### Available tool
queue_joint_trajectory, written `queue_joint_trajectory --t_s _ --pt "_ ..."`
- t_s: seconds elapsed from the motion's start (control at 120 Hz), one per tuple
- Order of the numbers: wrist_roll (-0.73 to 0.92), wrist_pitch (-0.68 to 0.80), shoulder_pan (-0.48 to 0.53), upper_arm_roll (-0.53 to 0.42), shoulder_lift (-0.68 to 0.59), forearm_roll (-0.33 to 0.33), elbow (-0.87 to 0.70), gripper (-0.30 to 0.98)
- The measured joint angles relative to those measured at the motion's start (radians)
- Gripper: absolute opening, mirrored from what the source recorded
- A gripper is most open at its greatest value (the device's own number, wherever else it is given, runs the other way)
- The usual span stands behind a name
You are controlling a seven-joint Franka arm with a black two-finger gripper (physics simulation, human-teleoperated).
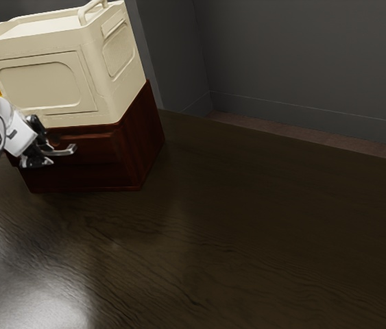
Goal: Pull the drawer handle with one arm to open the drawer
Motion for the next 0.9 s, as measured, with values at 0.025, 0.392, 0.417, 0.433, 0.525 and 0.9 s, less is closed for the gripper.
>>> queue_joint_trajectory --t_s 0.025,0.392,0.417,0.433,0.525,0.9 --pt "0.001 -0.004 -0.001 0.001 -0.011 0.001 -0.009 0.13" --pt "0.014 -0.054 0.003 0.006 -0.129 0.031 -0.108 0.15" --pt "0.015 -0.056 0.003 0.006 -0.138 0.034 -0.116 0.15" --pt "0.015 -0.056 0.003 0.006 -0.143 0.037 -0.122 0.15" --pt "0.018 -0.063 0.004 0.005 -0.178 0.050 -0.153 0.16" --pt "0.024 -0.099 0.010 0.002 -0.287 0.087 -0.240 0.15"
